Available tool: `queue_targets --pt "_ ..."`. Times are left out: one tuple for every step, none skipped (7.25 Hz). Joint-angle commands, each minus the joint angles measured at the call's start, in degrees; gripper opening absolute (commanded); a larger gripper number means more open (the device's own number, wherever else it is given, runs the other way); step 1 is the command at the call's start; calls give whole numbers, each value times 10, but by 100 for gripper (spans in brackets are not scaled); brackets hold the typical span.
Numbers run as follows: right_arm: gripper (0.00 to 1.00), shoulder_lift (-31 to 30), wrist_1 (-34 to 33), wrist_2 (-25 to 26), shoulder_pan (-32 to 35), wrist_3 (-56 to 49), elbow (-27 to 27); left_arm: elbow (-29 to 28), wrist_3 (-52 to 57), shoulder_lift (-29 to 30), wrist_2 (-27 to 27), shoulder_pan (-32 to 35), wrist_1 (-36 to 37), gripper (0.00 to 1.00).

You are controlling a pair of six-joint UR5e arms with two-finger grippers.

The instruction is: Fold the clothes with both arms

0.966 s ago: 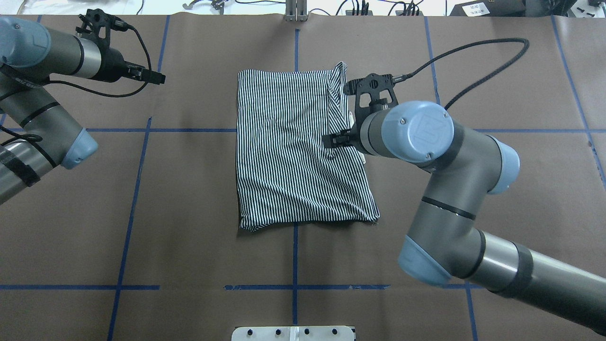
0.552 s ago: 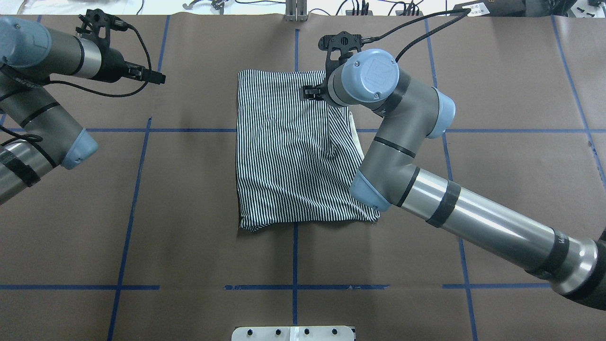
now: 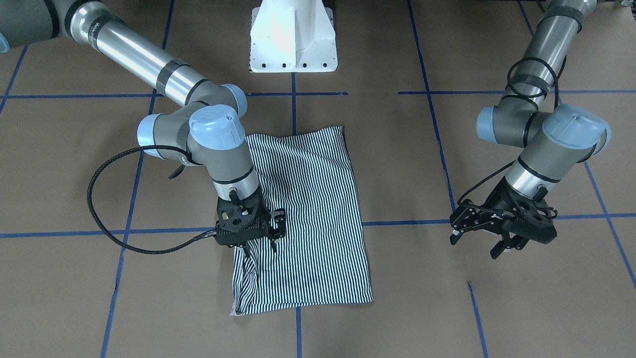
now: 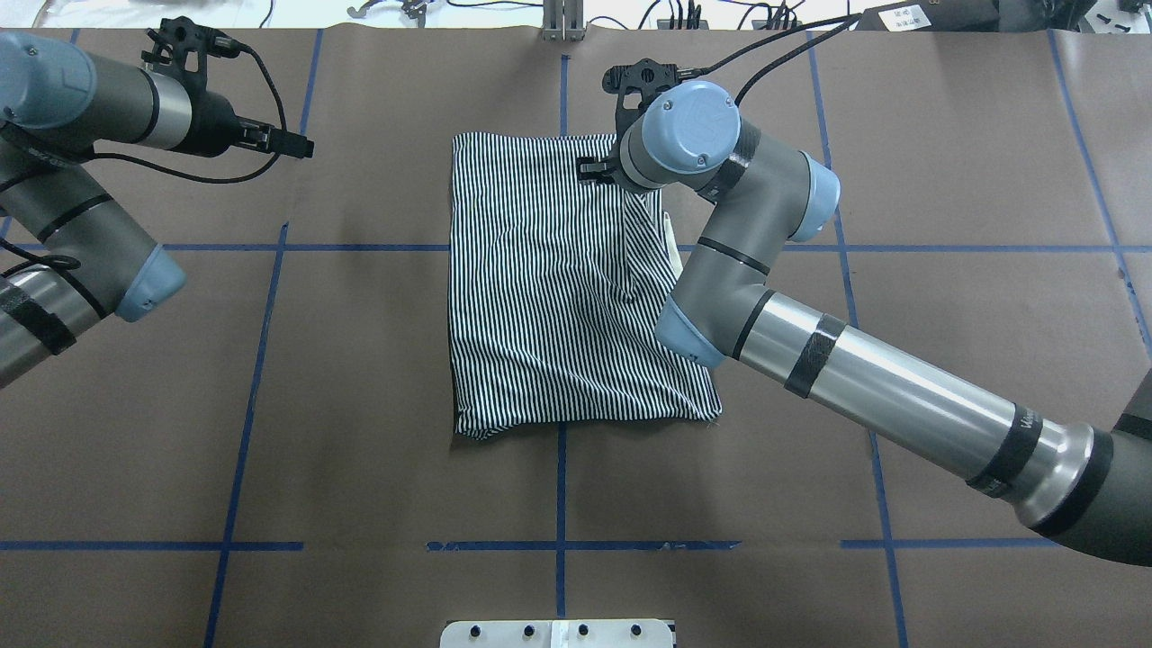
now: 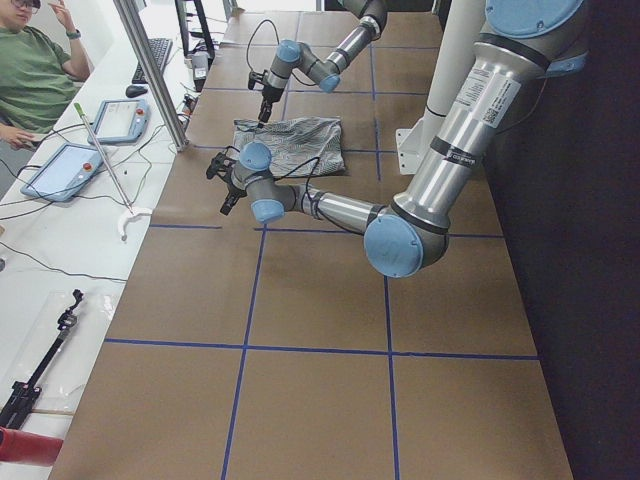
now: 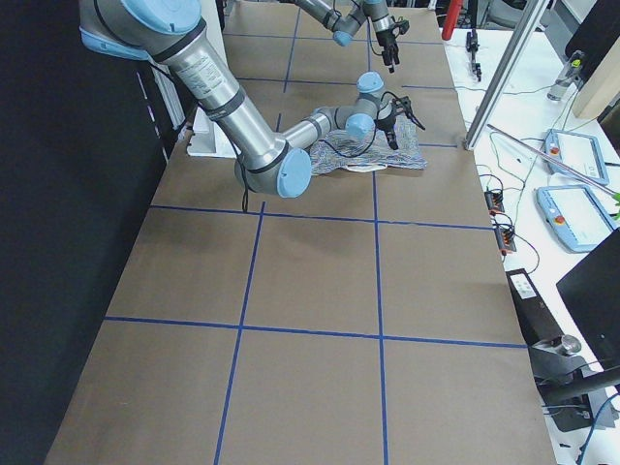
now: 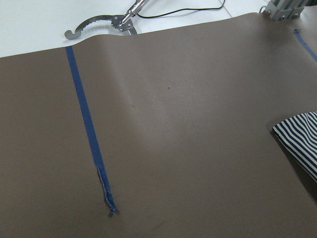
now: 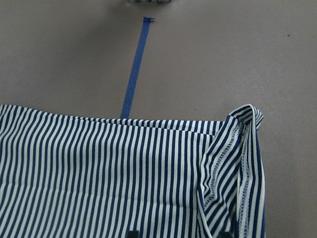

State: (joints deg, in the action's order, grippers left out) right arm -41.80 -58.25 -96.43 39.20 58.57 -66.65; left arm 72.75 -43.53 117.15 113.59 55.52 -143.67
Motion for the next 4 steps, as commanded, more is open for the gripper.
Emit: queue_targets --pt "62 -1 -1 -2 -1 -34 10 -1 -2 -1 0 0 0 100" --pt "62 -5 -1 -2 -1 -53 11 -5 -1 -2 0 1 0 100" --pt "58 -8 -1 -1 -3 -54 12 -6 -2 -1 0 0 -2 100" --pt "52 -8 -1 1 -5 -55 14 -6 -2 -3 0 1 -3 100"
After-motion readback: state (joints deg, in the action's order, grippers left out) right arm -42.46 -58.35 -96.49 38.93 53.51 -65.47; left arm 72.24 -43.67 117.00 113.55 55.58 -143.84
